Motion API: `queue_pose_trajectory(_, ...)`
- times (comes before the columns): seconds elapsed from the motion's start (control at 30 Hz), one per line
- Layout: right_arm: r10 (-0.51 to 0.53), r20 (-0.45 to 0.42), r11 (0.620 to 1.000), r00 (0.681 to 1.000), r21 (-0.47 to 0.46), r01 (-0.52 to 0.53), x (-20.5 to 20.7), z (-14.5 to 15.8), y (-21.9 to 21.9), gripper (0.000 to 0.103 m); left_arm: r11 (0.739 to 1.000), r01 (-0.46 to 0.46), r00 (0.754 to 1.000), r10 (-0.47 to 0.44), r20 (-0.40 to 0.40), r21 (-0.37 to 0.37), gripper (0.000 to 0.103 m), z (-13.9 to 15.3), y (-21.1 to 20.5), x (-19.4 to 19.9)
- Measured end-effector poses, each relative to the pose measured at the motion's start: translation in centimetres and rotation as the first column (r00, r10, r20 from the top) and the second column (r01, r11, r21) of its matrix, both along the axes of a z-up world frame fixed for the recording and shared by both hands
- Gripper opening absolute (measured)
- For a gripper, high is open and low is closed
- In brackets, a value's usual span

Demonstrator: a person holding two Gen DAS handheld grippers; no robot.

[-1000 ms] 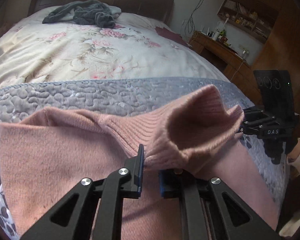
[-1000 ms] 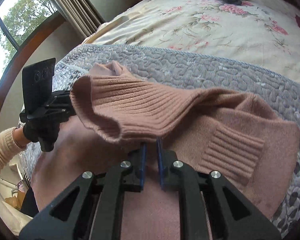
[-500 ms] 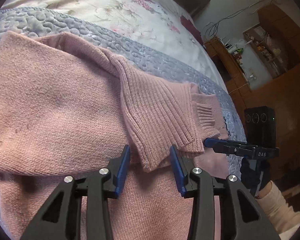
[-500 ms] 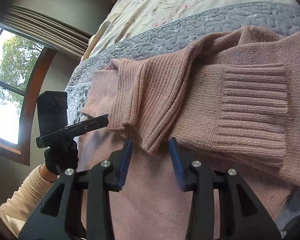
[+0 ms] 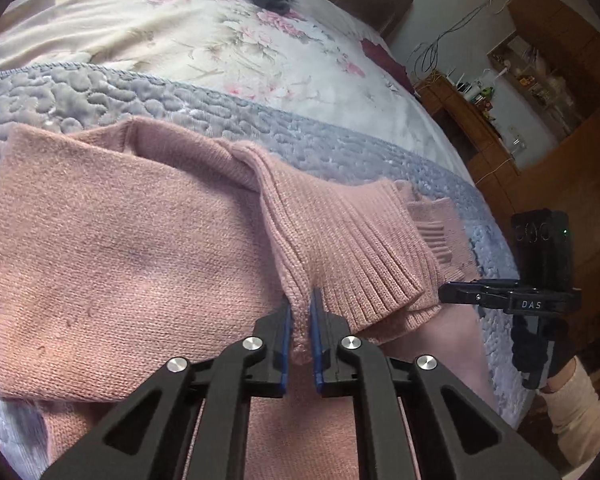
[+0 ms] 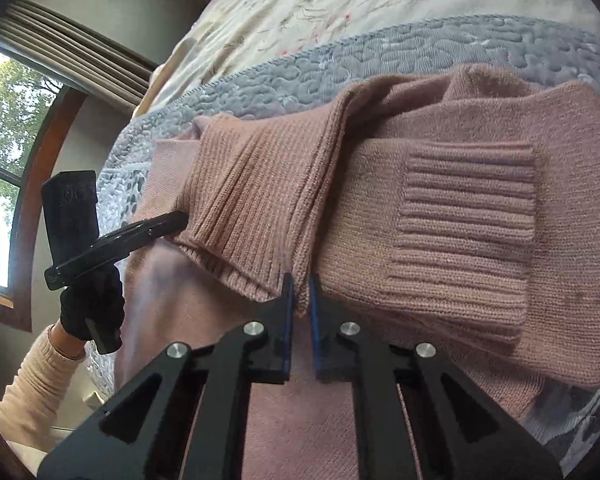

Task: Fold small clothes
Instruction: 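Fold the collar end toward the hem with both grippers and release, then move both grippers to the ribbed hem of the folded sweater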

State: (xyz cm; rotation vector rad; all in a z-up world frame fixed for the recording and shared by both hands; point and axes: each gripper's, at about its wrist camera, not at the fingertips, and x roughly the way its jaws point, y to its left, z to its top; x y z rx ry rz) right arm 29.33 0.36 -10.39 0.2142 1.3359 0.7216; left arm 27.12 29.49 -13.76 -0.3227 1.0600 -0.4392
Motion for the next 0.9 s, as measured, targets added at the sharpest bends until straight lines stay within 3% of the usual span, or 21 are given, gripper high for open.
queue_pose_trajectory(0.1, 0.01, 0.003, 0.999, 1.0, -0.053, -0.009, -0.4, -1.6, 0.7, 0.006, 1.0, -0.016, 1.0, 0.016, -0.006, -0.005, 0.008, -1.0, 0.1, -0.1)
queue_pose_trajectory(0.17, 0.011, 0.017, 0.999, 1.0, -0.05, -0.01, -0.5, -1.3, 0.5, 0.007, 1.0, -0.027, 1.0, 0.027, -0.009, -0.014, 0.011, -0.6, 0.3, -0.4)
queue_pose_trajectory(0.23, 0.009, 0.037, 0.999, 0.999, -0.038, -0.007, -1.1, -0.3, 0.0, 0.013, 0.999, -0.044, 0.999, 0.045, -0.009, 0.018, 0.014, 0.2, 0.7, -1.4)
queue_pose_trajectory(0.3, -0.016, 0.057, 0.999, 0.998, -0.034, 0.018, -2.6, 1.2, -1.1, 0.014, 0.995, -0.068, 0.998, 0.069, -0.01, 0.072, 0.024, 1.2, 0.8, -3.0)
queue_pose_trajectory(0.37, -0.045, 0.07, 0.999, 0.997, -0.016, 0.046, -4.9, 2.7, -2.7, 0.024, 0.988, -0.085, 0.996, 0.085, 0.003, 0.125, 0.038, 2.4, 1.2, -5.7)
queue_pose_trajectory(0.53, -0.096, 0.118, 0.987, 0.988, -0.118, 0.11, -15.1, 5.0, -7.3, 0.046, 0.958, -0.131, 0.99, 0.14, -0.019, 0.254, 0.048, 4.6, 2.6, -15.8)
queue_pose_trajectory(0.63, -0.124, 0.121, 0.971, 0.985, -0.191, 0.145, -22.1, 5.5, -10.0, 0.048, 0.936, -0.16, 0.979, 0.192, -0.072, 0.314, 0.049, 4.7, 3.3, -21.9)
queue_pose_trajectory(0.8, -0.221, 0.09, 0.955, 0.971, -0.182, 0.234, -30.0, 5.6, -13.9, 0.054, 0.899, -0.204, 0.961, 0.259, -0.096, 0.387, 0.05, 4.2, 4.3, -29.4)
queue_pose_trajectory(0.9, -0.263, 0.067, 0.943, 0.962, -0.191, 0.271, -32.5, 4.9, -14.5, 0.054, 0.906, -0.212, 0.953, 0.275, -0.127, 0.367, 0.051, 3.4, 4.6, -31.7)
